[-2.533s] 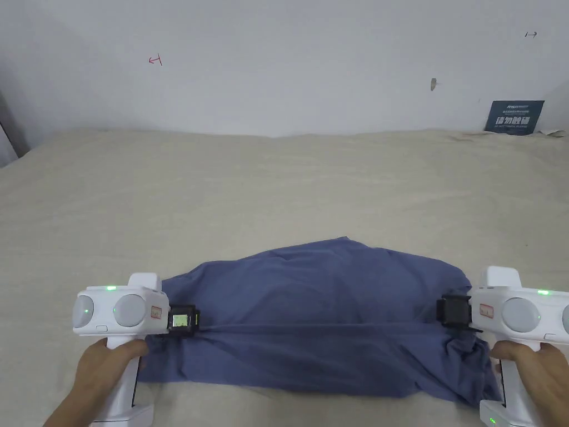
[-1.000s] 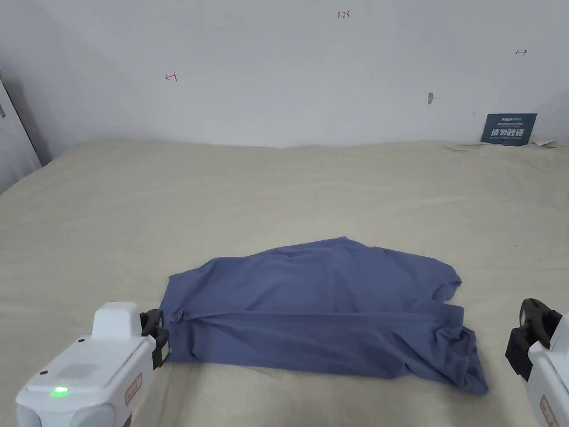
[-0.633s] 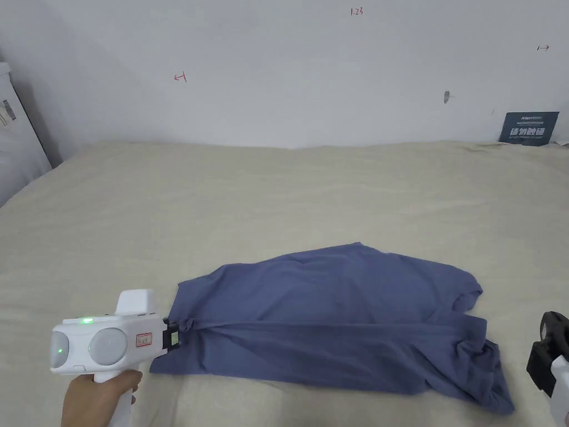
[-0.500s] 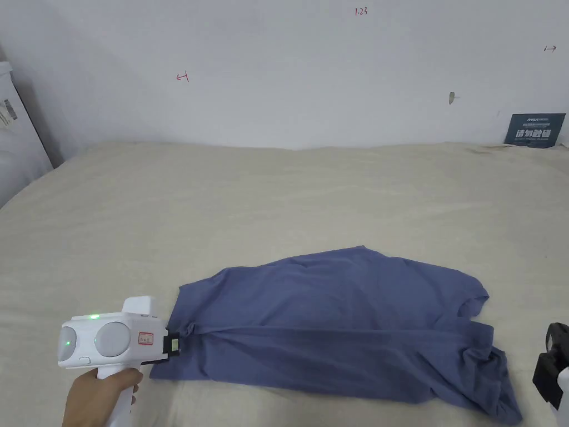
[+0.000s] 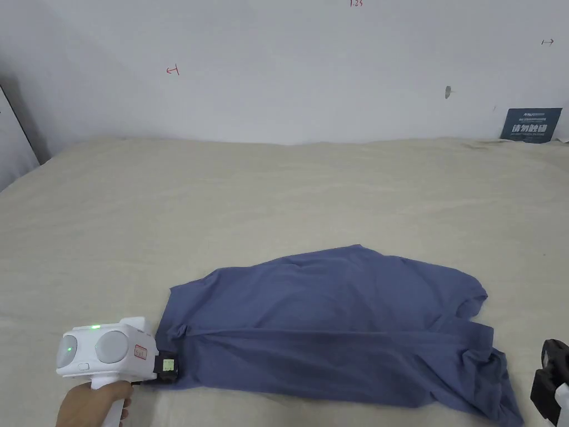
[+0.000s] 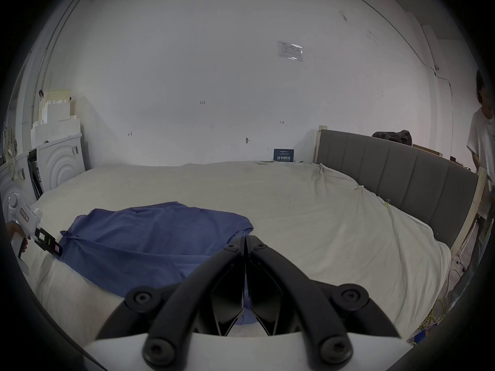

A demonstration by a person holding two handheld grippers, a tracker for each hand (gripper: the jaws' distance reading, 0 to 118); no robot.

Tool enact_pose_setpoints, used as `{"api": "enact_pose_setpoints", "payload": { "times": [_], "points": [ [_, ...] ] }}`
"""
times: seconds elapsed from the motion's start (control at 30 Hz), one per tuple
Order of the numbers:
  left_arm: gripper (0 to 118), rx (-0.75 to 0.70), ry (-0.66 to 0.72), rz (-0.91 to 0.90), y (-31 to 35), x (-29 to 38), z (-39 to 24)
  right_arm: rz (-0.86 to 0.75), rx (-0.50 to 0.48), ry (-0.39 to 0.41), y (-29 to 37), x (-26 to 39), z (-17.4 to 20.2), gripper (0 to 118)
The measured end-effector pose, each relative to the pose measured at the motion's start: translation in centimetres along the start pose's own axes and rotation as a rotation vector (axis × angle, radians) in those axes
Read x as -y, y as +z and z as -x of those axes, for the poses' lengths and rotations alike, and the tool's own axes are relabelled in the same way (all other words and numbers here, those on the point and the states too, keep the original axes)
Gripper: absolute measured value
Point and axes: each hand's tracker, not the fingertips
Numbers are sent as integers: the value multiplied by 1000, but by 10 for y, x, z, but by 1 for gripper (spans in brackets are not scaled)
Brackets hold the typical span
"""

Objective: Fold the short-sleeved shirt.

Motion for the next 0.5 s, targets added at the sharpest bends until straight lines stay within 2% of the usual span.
{"api": "enact_pose_setpoints", "payload": {
  "times": [0.07, 0.13, 0.2, 0.3, 0.4, 0.5],
  "points": [
    [48, -5, -34, -10, 2, 1, -2, 7, 1, -1, 0, 0, 0, 0],
    [21, 1, -44, -15, 4, 1, -5, 7, 1, -4, 0, 0, -1, 0],
    [13, 7, -53, -17, 7, 0, -7, 10, -1, -7, 1, -1, -1, 0],
    [6, 1, -86, -31, 13, -1, -12, 11, -3, -4, 0, -1, -2, 0],
    [4, 14, -95, -63, 23, -5, -11, 26, -12, -18, -3, -3, -5, 0],
    [4, 40, -80, -92, 34, -10, -8, 123, -37, -61, -16, 0, -12, 0]
  ]
}}
